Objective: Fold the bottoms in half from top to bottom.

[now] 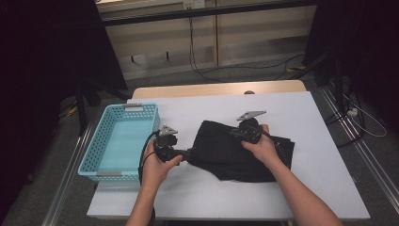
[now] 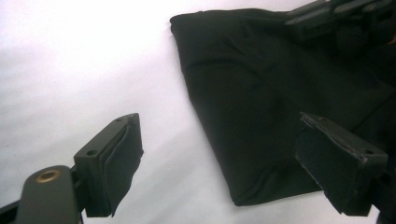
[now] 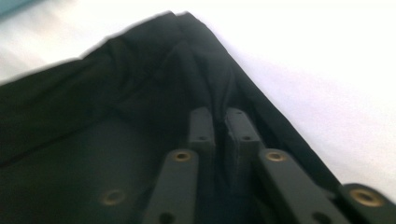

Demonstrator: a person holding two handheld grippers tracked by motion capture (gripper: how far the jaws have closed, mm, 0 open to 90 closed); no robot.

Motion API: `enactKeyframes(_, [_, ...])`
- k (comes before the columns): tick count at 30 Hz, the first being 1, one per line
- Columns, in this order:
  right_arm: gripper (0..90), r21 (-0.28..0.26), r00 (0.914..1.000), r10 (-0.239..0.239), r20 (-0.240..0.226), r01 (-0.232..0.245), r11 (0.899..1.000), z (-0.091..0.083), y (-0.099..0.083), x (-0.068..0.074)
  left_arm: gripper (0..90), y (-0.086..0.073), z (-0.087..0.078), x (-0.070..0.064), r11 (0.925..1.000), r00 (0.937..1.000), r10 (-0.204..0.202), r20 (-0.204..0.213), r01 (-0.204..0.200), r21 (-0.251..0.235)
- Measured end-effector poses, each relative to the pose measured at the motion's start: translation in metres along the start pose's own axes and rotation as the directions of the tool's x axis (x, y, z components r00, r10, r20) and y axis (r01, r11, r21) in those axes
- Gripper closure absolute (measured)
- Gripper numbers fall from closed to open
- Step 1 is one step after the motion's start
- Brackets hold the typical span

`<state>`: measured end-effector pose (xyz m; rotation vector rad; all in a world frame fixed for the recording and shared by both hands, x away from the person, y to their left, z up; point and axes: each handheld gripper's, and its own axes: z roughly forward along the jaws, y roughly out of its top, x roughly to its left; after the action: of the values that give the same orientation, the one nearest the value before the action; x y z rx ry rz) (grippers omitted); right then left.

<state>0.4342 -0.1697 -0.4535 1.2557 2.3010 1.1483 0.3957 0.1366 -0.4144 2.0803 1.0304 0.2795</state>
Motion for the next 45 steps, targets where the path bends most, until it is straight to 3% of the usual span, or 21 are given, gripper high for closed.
enactKeyframes(12, [83.5,0.005,0.9994,0.035,0.0,-0.035,0.999,-0.037,-0.002,-0.009,15.9,0.002,-0.003,-0.002,0.9999,1.0,0.005,-0.003,-0.005,-0.012])
enactKeyframes(21, [83.2,0.014,0.9987,0.051,-0.003,-0.051,0.999,-0.041,-0.014,-0.014,14.8,0.001,-0.002,-0.001,0.9999,0.9999,0.014,-0.003,-0.014,-0.007])
enactKeyframes(31, [83.9,0.03,0.9988,0.048,0.01,-0.049,0.998,-0.056,-0.02,-0.021,14.7,0.002,-0.005,-0.001,0.9998,0.9999,0.016,0.001,-0.016,-0.015])
enactKeyframes(45, [84.2,0.027,0.9984,0.043,0.036,-0.044,0.999,-0.105,-0.037,-0.039,14.8,0.003,0.0,-0.005,0.9998,0.9998,0.017,0.004,-0.017,-0.013])
